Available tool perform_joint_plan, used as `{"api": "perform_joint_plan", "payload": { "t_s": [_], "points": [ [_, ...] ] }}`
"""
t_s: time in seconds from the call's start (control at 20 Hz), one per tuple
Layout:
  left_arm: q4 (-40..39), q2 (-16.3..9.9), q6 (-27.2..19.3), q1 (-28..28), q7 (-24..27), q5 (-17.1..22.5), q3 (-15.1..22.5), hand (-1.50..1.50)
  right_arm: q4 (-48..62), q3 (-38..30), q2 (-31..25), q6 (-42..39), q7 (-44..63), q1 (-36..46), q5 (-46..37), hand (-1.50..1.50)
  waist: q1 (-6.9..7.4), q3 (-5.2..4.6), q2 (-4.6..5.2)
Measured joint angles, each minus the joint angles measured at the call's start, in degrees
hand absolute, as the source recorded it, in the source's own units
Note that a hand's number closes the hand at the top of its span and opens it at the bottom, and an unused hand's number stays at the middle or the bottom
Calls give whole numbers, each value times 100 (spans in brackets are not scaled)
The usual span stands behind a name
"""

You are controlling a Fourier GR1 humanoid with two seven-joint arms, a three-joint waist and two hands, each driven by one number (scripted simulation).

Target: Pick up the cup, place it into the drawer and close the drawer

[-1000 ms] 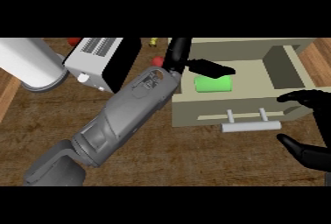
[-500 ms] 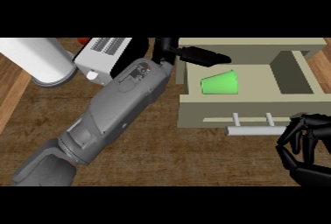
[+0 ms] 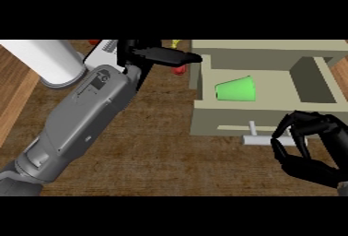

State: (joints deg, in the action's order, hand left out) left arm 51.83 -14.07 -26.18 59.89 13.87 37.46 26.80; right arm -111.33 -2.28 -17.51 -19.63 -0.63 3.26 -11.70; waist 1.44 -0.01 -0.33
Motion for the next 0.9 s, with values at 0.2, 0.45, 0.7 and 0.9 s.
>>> {"api": "perform_joint_plan", "payload": {
  "t_s": [0.2, 0.45, 0.7, 0.9],
  "points": [
    [786, -402, 50, -558, -226, 22, -104, -150, 353, 458, 143, 337, -172, 170, -855, 150, 30, 1, 1],
    [1372, -807, 327, -1277, -186, 101, -268, -150, 1004, 948, -58, 552, -364, 461, -1942, 150, 84, -1, 15],
    [1857, -1153, 513, -1910, -102, 129, -432, -150, 2139, 1487, 7, 1081, -534, 961, -3098, 150, 131, 2, 35],
    [2245, -1482, 777, -2377, -113, 215, -676, -150, 3356, 1657, 201, 1607, -828, 1486, -3700, 150, 109, 4, 48]
  ]
}}
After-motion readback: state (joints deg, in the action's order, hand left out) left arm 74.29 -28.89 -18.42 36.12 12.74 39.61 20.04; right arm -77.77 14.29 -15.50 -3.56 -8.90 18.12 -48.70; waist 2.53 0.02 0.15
